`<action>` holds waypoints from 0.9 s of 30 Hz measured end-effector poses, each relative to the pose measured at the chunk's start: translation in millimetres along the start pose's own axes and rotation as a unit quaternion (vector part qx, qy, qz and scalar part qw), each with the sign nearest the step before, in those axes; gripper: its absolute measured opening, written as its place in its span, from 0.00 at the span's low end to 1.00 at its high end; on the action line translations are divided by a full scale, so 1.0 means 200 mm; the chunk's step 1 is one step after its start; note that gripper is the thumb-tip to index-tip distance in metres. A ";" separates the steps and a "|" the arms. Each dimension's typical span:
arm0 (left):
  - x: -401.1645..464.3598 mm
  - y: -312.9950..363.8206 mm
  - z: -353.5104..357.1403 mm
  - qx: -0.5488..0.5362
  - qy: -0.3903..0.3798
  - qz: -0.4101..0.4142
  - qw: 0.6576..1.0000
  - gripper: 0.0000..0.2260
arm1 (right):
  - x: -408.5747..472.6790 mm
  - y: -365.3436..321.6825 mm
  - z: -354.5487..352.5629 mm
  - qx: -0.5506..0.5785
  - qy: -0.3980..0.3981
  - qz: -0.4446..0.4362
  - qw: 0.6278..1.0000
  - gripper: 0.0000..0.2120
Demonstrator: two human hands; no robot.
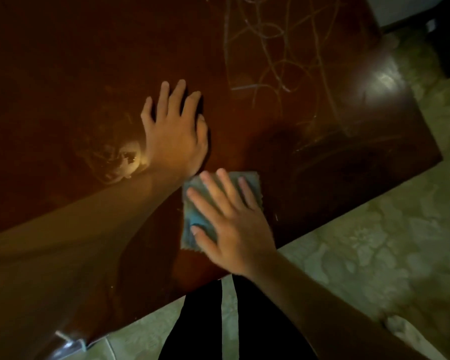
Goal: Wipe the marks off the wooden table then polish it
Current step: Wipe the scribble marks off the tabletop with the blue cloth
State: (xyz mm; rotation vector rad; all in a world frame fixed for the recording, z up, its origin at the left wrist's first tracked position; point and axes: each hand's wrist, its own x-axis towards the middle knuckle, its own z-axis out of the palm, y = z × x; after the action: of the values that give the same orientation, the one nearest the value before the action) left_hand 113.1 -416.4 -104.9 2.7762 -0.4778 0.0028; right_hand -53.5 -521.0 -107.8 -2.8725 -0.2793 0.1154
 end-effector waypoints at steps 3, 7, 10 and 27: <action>0.00 -0.01 0.01 0.005 0.001 -0.002 1.000 0.22 | -0.04 0.31 -0.09 -0.026 0.008 0.120 0.992 0.31; -0.01 -0.01 0.02 0.008 0.002 0.002 1.000 0.22 | -0.09 0.44 -0.13 -0.058 0.036 0.244 0.967 0.31; 0.00 -0.02 0.02 0.000 0.003 0.003 1.000 0.22 | -0.07 0.09 -0.03 -0.022 0.032 0.223 0.974 0.32; 0.05 -0.02 -0.10 -0.262 -0.006 -0.133 0.956 0.20 | 0.09 -0.01 0.00 -0.009 0.028 0.256 0.966 0.31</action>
State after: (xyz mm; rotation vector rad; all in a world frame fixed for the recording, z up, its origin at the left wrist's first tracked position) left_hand 125.5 -410.0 -87.2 2.2925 -0.0796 -0.1775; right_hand -35.4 -515.0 -107.2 -2.8881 0.4810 0.1253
